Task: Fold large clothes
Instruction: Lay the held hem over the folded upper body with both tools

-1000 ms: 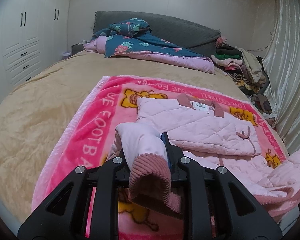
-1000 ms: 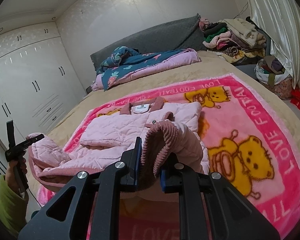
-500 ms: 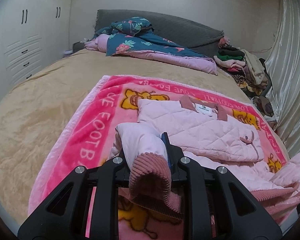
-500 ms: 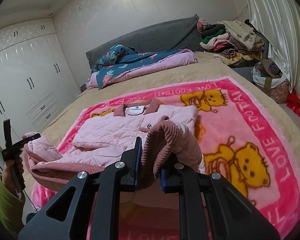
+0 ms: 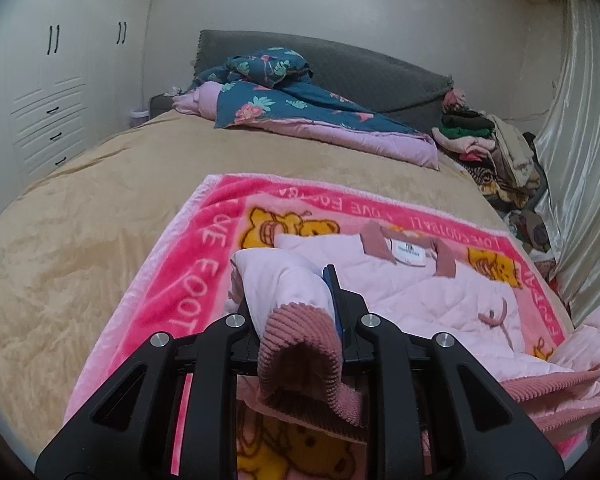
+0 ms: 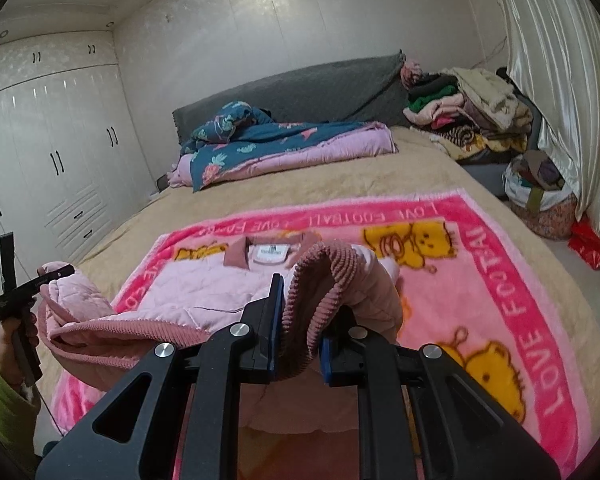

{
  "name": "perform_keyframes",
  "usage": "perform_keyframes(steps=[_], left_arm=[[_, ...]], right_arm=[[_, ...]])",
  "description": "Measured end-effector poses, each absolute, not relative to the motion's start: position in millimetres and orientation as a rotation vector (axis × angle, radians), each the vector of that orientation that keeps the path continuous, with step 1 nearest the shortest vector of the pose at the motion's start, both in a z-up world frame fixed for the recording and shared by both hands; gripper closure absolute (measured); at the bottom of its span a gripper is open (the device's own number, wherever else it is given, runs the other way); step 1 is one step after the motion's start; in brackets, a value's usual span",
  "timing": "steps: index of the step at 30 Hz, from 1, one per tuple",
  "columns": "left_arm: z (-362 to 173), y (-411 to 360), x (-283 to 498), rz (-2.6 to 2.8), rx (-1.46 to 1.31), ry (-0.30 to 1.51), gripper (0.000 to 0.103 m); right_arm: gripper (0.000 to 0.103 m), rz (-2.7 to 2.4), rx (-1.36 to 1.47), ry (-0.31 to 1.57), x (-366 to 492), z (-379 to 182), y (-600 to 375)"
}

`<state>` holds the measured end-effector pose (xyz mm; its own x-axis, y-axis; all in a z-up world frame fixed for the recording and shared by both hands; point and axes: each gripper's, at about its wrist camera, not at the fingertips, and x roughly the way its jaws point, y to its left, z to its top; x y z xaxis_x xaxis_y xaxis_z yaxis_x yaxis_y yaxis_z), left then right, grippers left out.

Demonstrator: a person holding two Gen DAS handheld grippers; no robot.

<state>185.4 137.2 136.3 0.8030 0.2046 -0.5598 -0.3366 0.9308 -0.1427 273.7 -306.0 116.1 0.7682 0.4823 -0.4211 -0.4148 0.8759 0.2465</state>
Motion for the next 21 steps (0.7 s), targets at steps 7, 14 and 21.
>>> perform_keyframes(steps=[7, 14, 21], left_arm=[[139, 141, 200, 0.313, -0.259, 0.564, 0.088], [129, 139, 212, 0.334, -0.241, 0.572, 0.088], [119, 138, 225, 0.357, -0.225, 0.591, 0.088]], right_arm=[[0.089, 0.482, 0.157, 0.489, 293, 118, -307], [0.089, 0.476, 0.160, 0.516, 310, 104, -305], [0.089, 0.472, 0.136, 0.537, 321, 94, -296]])
